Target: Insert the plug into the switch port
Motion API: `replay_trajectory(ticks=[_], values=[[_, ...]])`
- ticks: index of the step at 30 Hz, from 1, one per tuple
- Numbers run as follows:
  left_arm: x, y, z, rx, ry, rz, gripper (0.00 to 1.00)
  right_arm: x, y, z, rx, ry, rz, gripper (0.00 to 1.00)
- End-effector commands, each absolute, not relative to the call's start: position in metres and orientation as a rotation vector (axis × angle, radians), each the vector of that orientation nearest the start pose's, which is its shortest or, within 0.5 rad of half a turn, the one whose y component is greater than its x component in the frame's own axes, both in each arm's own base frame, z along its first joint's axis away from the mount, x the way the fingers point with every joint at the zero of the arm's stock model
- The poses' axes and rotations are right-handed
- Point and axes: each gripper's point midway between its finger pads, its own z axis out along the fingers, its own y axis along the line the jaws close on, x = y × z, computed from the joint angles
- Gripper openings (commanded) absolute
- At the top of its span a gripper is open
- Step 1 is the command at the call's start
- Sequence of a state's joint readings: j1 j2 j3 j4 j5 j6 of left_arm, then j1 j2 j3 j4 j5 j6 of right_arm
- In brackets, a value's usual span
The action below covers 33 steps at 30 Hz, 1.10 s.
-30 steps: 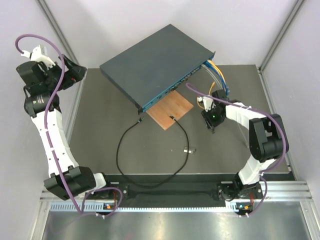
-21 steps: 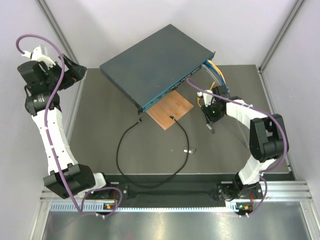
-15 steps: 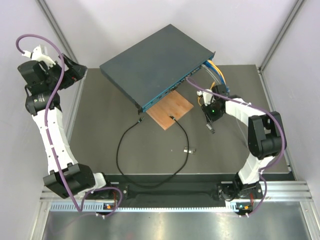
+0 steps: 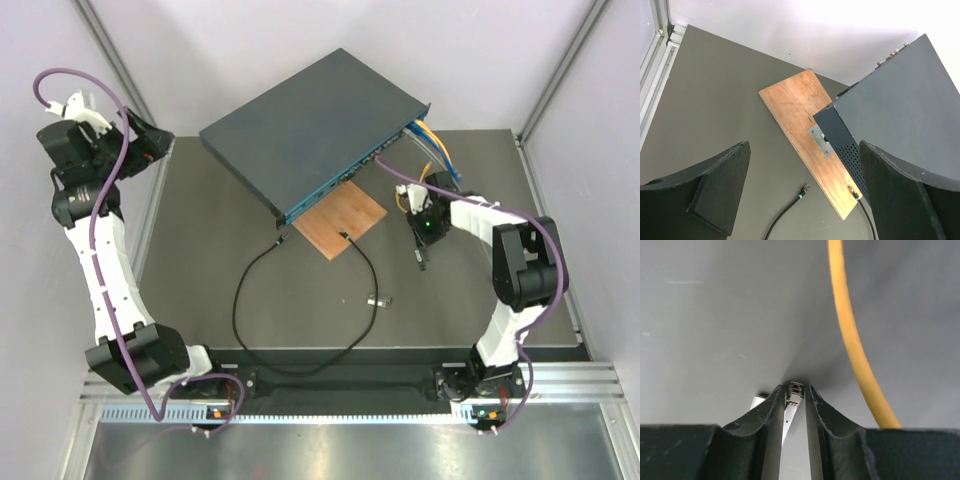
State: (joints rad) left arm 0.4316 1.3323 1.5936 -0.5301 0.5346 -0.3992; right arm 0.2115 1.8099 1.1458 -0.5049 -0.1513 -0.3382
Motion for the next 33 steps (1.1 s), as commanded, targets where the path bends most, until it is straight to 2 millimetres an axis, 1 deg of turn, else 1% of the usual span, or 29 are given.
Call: replay_trajectory(ticks=[1, 3, 6, 7, 8, 9, 10, 11, 12, 14, 15, 16, 17, 18, 19, 20, 21, 23, 24, 25, 26, 27, 28, 29, 30, 31, 32, 33], values=[[0.389, 0.062, 0.412, -0.345, 1.733, -0.471, 0.94, 0.367, 0.070, 0.018, -0.732, 2.629, 0.135, 0.23], [0.389, 0.062, 0.414, -0.340, 1.727, -0.470, 0.94, 0.366, 0.064, 0.022, -0.710, 2.631, 0.144, 0.23], [0.388, 0.061, 0.417, -0.333, 1.717, -0.474, 0.94, 0.361, 0.063, 0.023, -0.724, 2.644, 0.162, 0.17], [0.387, 0.058, 0.419, -0.325, 1.714, -0.491, 0.94, 0.359, 0.068, 0.022, -0.740, 2.644, 0.203, 0.14], [0.385, 0.054, 0.422, -0.312, 1.704, -0.501, 0.94, 0.356, 0.072, 0.023, -0.747, 2.642, 0.239, 0.08], [0.386, 0.053, 0.425, -0.299, 1.685, -0.506, 0.94, 0.351, 0.077, 0.026, -0.760, 2.639, 0.282, 0.05], [0.382, 0.050, 0.431, -0.293, 1.664, -0.520, 0.94, 0.346, 0.087, 0.031, -0.772, 2.619, 0.363, 0.01], [0.381, 0.049, 0.434, -0.289, 1.648, -0.521, 0.94, 0.344, 0.094, 0.037, -0.778, 2.597, 0.415, 0.00], [0.381, 0.048, 0.436, -0.280, 1.632, -0.520, 0.95, 0.343, 0.100, 0.052, -0.789, 2.545, 0.447, 0.00], [0.376, 0.043, 0.443, -0.263, 1.611, -0.539, 0.95, 0.336, 0.116, 0.068, -0.803, 2.475, 0.550, 0.00], [0.375, 0.040, 0.446, -0.258, 1.600, -0.550, 0.95, 0.333, 0.123, 0.086, -0.811, 2.417, 0.582, 0.00], [0.373, 0.037, 0.450, -0.245, 1.591, -0.561, 0.95, 0.329, 0.130, 0.096, -0.815, 2.380, 0.634, 0.00], [0.371, 0.032, 0.452, -0.225, 1.590, -0.581, 0.95, 0.326, 0.135, 0.106, -0.821, 2.346, 0.661, 0.00], [0.370, 0.029, 0.455, -0.214, 1.584, -0.590, 0.95, 0.323, 0.139, 0.125, -0.821, 2.288, 0.679, 0.00], [0.368, 0.022, 0.459, -0.190, 1.576, -0.599, 0.95, 0.320, 0.144, 0.136, -0.820, 2.254, 0.709, 0.00], [0.367, 0.018, 0.461, -0.175, 1.572, -0.602, 0.95, 0.319, 0.146, 0.146, -0.816, 2.222, 0.717, 0.00], [0.366, 0.013, 0.463, -0.157, 1.568, -0.604, 0.95, 0.316, 0.148, 0.164, -0.811, 2.175, 0.720, 0.00], [0.365, -0.003, 0.467, -0.103, 1.566, -0.617, 0.95, 0.313, 0.151, 0.183, -0.802, 2.118, 0.729, 0.00], [0.366, -0.007, 0.468, -0.081, 1.563, -0.606, 0.95, 0.310, 0.151, 0.201, -0.785, 2.073, 0.725, 0.00], [0.368, -0.028, 0.468, -0.030, 1.570, -0.632, 0.95, 0.308, 0.153, 0.213, -0.779, 2.042, 0.731, 0.00], [0.368, -0.041, 0.472, 0.005, 1.575, -0.630, 0.94, 0.308, 0.153, 0.223, -0.764, 2.017, 0.726, 0.00], [0.369, -0.053, 0.472, 0.068, 1.575, -0.602, 0.94, 0.306, 0.154, 0.243, -0.735, 1.966, 0.721, 0.00], [0.372, -0.080, 0.469, 0.122, 1.589, -0.632, 0.93, 0.307, 0.154, 0.257, -0.715, 1.932, 0.709, 0.00], [0.372, -0.094, 0.474, 0.157, 1.587, -0.642, 0.92, 0.308, 0.153, 0.269, -0.693, 1.903, 0.705, 0.00], [0.373, -0.110, 0.473, 0.203, 1.591, -0.649, 0.92, 0.310, 0.151, 0.290, -0.629, 1.857, 0.696, 0.00], [0.377, -0.141, 0.464, 0.265, 1.618, -0.687, 0.91, 0.312, 0.150, 0.305, -0.593, 1.826, 0.694, 0.00], [0.374, -0.157, 0.467, 0.312, 1.627, -0.692, 0.91, 0.315, 0.145, 0.314, -0.555, 1.812, 0.686, 0.00], [0.374, -0.173, 0.463, 0.378, 1.629, -0.671, 0.90, 0.317, 0.145, 0.325, -0.456, 1.823, 0.738, 0.00]])
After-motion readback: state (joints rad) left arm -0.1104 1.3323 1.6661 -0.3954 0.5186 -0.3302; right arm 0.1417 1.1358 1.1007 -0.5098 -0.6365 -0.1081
